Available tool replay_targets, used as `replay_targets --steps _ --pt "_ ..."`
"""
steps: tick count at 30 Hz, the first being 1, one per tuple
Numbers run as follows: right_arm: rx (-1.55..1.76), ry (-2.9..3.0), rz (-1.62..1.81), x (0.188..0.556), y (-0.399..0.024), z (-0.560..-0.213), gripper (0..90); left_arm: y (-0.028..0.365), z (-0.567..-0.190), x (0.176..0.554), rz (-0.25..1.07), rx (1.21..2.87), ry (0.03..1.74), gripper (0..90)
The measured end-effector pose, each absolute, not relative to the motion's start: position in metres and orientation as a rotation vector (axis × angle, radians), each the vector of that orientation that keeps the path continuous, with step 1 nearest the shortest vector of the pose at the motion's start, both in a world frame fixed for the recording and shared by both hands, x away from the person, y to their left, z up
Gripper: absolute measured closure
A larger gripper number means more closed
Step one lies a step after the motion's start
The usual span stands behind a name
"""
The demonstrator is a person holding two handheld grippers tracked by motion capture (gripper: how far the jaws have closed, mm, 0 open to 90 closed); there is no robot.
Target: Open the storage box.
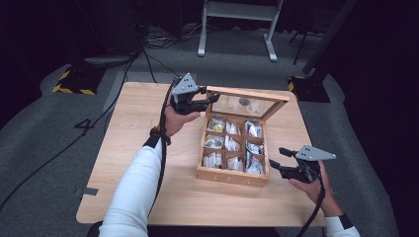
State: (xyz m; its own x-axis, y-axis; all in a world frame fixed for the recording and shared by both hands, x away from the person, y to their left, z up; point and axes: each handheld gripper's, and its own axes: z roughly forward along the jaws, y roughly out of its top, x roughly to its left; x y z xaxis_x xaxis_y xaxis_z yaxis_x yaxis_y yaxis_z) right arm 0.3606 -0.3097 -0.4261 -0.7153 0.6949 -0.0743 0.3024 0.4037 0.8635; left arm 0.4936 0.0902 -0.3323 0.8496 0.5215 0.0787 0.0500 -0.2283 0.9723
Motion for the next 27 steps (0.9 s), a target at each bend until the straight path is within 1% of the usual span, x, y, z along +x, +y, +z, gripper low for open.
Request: replay_targets --steps 20,27 --pt "0.87 2.26 1.247 0.361 -0.316 -0.431 37.1 0.083 -0.328 0.529 0.455 1.727 0.521 58.1" --pt "0.867 2.275 1.236 0.361 -0.314 -0.433 37.0 0.08 -0.333 0.539 0.439 1.715 0.559 57.9"
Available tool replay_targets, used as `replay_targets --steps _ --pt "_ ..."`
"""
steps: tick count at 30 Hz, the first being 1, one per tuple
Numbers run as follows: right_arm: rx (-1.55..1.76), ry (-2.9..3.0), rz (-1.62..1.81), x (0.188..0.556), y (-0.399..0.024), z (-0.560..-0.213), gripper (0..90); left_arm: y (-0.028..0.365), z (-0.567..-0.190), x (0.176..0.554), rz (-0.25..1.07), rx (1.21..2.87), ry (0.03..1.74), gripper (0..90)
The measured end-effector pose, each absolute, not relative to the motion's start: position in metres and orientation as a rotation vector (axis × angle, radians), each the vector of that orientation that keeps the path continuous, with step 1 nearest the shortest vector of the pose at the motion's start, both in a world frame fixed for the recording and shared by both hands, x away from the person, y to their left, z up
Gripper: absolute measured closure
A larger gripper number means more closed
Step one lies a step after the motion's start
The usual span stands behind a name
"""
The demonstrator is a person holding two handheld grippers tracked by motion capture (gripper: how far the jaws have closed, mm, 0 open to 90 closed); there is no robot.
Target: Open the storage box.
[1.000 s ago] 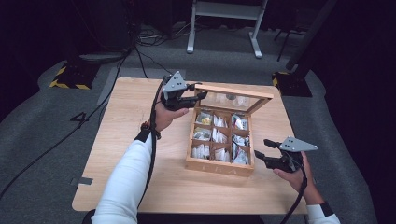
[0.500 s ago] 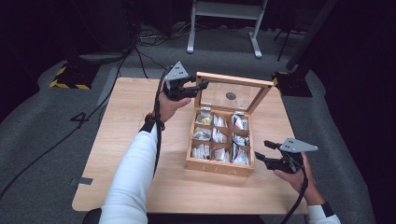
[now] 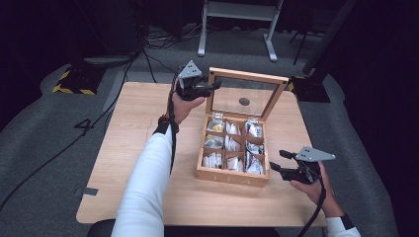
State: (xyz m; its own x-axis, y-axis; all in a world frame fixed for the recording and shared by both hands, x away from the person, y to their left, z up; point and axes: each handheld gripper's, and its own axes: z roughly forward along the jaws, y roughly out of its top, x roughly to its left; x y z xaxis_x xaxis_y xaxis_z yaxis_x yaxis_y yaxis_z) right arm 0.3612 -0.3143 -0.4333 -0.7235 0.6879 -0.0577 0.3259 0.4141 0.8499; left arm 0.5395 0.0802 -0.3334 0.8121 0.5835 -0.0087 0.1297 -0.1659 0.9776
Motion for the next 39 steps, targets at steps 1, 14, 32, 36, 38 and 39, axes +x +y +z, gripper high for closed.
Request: replay_targets --steps 1,14,32,36,38,39 --pt "0.868 2.273 1.236 0.361 -0.315 -0.433 37.1 0.08 -0.335 0.542 0.437 1.711 0.569 57.7" --pt "0.872 2.284 1.225 0.361 -0.315 -0.436 37.0 0.076 -0.348 0.552 0.432 1.74 0.622 57.0" --pt "0.877 2.299 1.214 0.362 -0.315 -0.439 36.5 0.07 -0.373 0.562 0.438 1.799 0.694 57.1" --pt "0.874 2.306 1.209 0.362 -0.314 -0.44 36.4 0.069 -0.38 0.567 0.429 1.808 0.719 57.3" --pt "0.876 2.305 1.21 0.362 -0.315 -0.44 36.4 0.069 -0.382 0.567 0.429 1.805 0.724 57.4" --pt "0.876 2.305 1.21 0.362 -0.315 -0.44 36.4 0.069 -0.383 0.568 0.424 1.815 0.728 57.4"
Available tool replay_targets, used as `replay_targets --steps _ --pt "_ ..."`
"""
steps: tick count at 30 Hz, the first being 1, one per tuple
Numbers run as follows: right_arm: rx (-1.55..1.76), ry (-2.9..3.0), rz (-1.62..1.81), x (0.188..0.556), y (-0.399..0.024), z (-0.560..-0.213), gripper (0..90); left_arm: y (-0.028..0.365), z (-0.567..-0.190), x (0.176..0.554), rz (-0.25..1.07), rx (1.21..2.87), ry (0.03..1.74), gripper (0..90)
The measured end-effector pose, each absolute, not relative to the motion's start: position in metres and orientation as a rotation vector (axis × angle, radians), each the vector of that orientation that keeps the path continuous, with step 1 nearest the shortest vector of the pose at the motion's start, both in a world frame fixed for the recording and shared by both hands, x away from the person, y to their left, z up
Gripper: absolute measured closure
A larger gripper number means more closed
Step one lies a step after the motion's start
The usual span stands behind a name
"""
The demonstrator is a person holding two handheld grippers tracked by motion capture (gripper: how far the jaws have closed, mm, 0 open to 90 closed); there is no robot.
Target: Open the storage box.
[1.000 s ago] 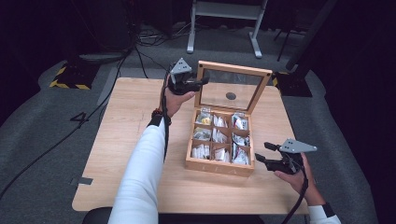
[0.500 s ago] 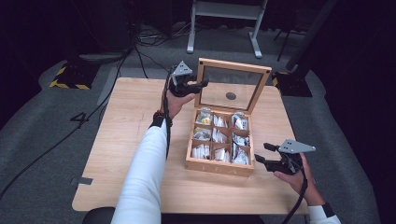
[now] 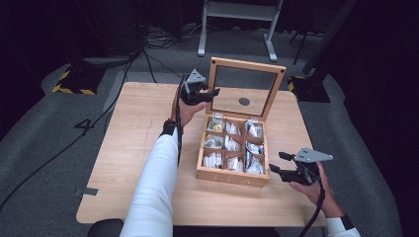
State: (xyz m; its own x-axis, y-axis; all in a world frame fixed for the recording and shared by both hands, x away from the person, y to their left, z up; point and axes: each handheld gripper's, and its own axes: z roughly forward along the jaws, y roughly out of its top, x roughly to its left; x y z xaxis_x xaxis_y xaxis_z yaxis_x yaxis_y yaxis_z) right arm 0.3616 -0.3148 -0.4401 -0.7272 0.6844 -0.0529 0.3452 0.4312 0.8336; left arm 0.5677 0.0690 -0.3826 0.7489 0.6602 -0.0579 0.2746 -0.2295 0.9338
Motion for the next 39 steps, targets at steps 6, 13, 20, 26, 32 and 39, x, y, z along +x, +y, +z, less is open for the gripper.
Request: replay_targets --steps 6,13,20,26,32,39 --pt "0.88 2.305 1.206 0.362 -0.316 -0.44 36.4 0.067 -0.393 0.571 0.425 1.864 0.76 56.9" --pt "0.877 2.308 1.206 0.362 -0.316 -0.441 36.4 0.065 -0.401 0.574 0.426 1.901 0.789 56.9" --pt "0.875 2.317 1.199 0.362 -0.315 -0.443 36.1 0.065 -0.408 0.575 0.417 1.89 0.8 57.2" --pt "0.881 2.316 1.196 0.361 -0.316 -0.443 36.1 0.067 -0.422 0.573 0.403 1.968 0.789 58.8" --pt "0.874 2.32 1.191 0.362 -0.315 -0.443 36.1 0.068 -0.43 0.571 0.404 1.984 0.793 59.3" --pt "0.873 2.317 1.192 0.362 -0.315 -0.443 36.1 0.074 -0.425 0.567 0.425 1.999 0.778 58.8"
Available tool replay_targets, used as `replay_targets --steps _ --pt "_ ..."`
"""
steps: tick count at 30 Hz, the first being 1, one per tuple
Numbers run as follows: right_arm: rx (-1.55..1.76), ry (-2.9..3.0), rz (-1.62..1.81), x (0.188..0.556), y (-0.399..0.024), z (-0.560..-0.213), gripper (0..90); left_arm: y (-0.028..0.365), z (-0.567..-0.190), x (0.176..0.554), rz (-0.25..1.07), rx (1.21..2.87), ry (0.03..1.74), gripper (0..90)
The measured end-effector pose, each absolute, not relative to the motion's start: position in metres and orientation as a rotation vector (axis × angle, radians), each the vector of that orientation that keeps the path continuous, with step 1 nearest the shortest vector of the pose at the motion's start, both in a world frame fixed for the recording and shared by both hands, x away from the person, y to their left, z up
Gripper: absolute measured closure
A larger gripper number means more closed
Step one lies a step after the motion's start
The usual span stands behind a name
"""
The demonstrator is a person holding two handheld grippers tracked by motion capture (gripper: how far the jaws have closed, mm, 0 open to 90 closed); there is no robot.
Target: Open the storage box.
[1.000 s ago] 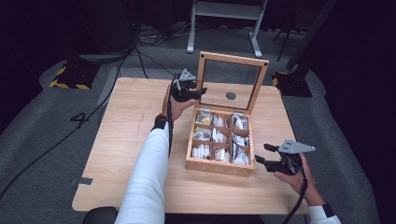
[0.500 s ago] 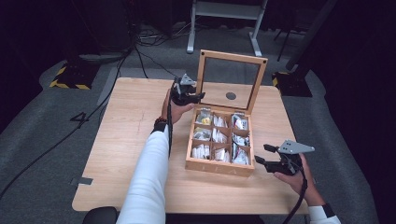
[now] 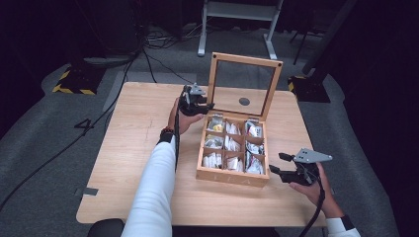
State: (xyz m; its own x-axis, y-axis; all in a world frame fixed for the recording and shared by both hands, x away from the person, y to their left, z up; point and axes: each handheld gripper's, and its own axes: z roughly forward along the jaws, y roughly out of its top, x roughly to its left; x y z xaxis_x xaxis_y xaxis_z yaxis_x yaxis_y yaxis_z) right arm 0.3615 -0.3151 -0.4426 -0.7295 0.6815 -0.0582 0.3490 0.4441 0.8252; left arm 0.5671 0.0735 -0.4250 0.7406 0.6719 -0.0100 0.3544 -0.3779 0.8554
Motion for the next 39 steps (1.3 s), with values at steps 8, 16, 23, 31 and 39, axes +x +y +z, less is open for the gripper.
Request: replay_targets --steps 8,16,23,31,39 --pt "0.871 2.313 1.191 0.361 -0.315 -0.442 36.1 0.09 -0.413 0.563 0.473 2.0 0.802 57.4" --pt "0.863 2.307 1.187 0.362 -0.314 -0.44 36.1 0.113 -0.401 0.547 0.524 2.023 0.792 51.6" --pt "0.852 2.315 1.182 0.362 -0.31 -0.44 36.1 0.129 -0.398 0.522 0.57 2.072 0.752 47.1" --pt "0.849 2.31 1.183 0.362 -0.308 -0.438 36.3 0.136 -0.399 0.498 0.574 2.12 0.709 42.0" --pt "0.84 2.31 1.179 0.361 -0.306 -0.437 36.3 0.14 -0.402 0.477 0.571 2.164 0.672 39.0"
